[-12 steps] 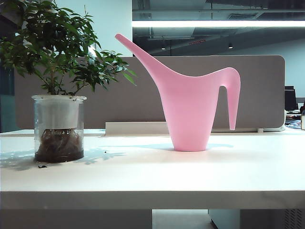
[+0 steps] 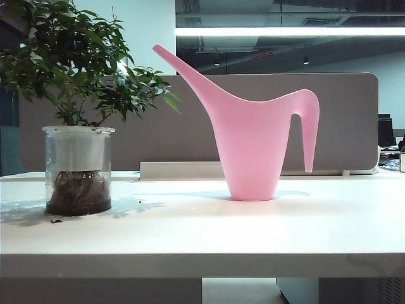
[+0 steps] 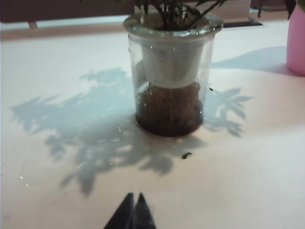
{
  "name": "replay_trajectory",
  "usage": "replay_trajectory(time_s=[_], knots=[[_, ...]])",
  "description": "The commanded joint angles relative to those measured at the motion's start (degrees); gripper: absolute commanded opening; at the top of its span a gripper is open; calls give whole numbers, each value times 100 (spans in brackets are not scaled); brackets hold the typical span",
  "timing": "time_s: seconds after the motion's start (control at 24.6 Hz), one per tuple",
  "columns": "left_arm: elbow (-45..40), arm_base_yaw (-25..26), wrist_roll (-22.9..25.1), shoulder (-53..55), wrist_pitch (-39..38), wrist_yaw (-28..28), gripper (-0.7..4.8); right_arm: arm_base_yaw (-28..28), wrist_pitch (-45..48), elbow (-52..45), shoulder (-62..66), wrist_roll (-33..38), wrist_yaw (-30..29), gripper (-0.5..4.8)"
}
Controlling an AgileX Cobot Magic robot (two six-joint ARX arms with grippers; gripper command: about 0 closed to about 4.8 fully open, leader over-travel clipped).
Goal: Pick up the watering can from the table, water the potted plant, and put the can back.
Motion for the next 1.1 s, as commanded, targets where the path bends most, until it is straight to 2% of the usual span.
replay_trajectory(time_s=[0.04, 0.12, 0.16, 0.41, 0.49, 0.69, 1.1], knots=[[1165, -87, -686, 970, 52, 50, 3, -2, 4, 15, -2, 0, 11, -5], [1967, -240, -885, 1582, -125, 129, 3, -2, 2, 15, -2, 0, 11, -5], [2931, -391, -850, 2192, -645, 431, 3, -2, 2, 15, -2, 0, 11, -5], [5654, -745, -114, 3665, -2981, 1086, 3, -2, 2, 15, -2, 0, 11, -5], [6166, -811, 59, 3928, -3390, 1244, 3, -2, 4, 15, -2, 0, 11, -5], [6529, -835, 179, 4046, -3541, 2061, 3, -2, 2, 15, -2, 0, 11, -5], [6526, -833, 149, 4011, -3919, 2083, 3, -2, 4, 15, -2, 0, 11, -5]])
